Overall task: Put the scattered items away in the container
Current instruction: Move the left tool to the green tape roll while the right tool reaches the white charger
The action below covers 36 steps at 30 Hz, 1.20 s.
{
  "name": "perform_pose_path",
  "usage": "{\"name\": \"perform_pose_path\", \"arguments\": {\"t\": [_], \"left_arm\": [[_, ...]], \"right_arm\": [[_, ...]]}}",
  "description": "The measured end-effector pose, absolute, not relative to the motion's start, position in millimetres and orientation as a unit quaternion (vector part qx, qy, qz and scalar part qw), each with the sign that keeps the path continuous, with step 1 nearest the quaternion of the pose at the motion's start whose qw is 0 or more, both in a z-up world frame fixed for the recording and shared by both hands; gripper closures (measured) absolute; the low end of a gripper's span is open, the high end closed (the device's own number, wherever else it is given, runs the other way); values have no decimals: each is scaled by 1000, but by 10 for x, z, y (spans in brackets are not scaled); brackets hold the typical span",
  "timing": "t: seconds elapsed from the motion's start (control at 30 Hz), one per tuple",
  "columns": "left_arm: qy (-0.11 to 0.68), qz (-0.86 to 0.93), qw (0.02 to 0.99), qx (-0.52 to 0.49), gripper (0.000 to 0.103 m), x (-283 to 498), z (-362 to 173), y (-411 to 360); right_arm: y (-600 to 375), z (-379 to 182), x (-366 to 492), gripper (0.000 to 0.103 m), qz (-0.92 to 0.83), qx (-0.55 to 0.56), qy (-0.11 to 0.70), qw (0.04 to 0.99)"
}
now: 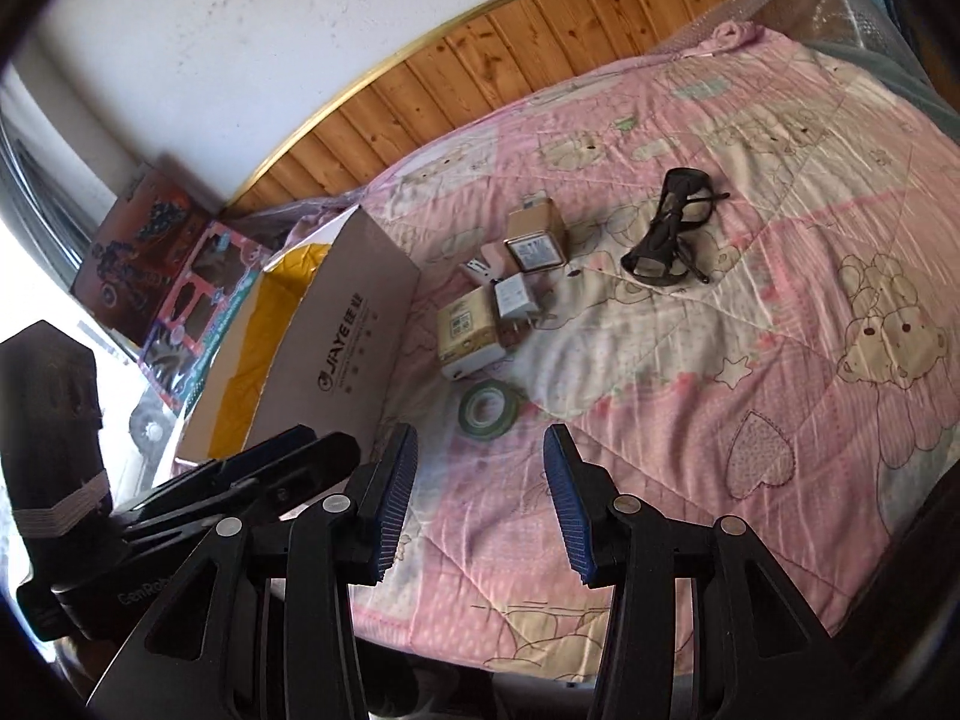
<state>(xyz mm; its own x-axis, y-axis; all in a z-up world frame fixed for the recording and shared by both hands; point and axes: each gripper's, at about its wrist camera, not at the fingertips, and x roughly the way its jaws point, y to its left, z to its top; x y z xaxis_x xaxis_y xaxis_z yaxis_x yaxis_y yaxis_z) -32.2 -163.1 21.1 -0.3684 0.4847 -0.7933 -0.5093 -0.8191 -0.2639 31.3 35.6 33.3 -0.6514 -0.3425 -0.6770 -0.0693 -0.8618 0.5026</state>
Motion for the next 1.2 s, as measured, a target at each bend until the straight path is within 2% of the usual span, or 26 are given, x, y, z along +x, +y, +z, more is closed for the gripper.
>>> {"name": "perform_pose_path", "arguments": {"t": [0.4, 0.7, 0.93, 1.0, 1.03, 1.13, 1.17, 1.2], "left_arm": [[4, 800, 251, -544, 49, -891, -635, -1325], [-3, 793, 245, -558, 49, -1087, -907, -1292], [-10, 798, 261, -543, 47, -1140, -934, -1312], [-13, 802, 267, -534, 48, -1134, -940, -1333], [-15, 805, 268, -529, 50, -1128, -942, -1346], [-19, 813, 260, -520, 67, -1122, -938, -1399], [-22, 812, 260, -522, 84, -1130, -936, -1422], [-25, 809, 261, -526, 85, -1136, -936, -1444]], "right_arm": [[311, 31, -644, 55, -852, 482, -177, 104], [106, -349, -1481, 55, -838, 522, -109, 116], [-136, -705, -1812, 56, -828, 546, -46, 122], [-181, -707, -1812, 64, -837, 534, -23, 114], [-183, -701, -1811, 71, -840, 530, -19, 111], [-93, -690, -1791, 71, -843, 526, -37, 105], [-57, -674, -1771, 71, -843, 526, -43, 99], [-10, -652, -1746, 71, -844, 526, -53, 95]]}}
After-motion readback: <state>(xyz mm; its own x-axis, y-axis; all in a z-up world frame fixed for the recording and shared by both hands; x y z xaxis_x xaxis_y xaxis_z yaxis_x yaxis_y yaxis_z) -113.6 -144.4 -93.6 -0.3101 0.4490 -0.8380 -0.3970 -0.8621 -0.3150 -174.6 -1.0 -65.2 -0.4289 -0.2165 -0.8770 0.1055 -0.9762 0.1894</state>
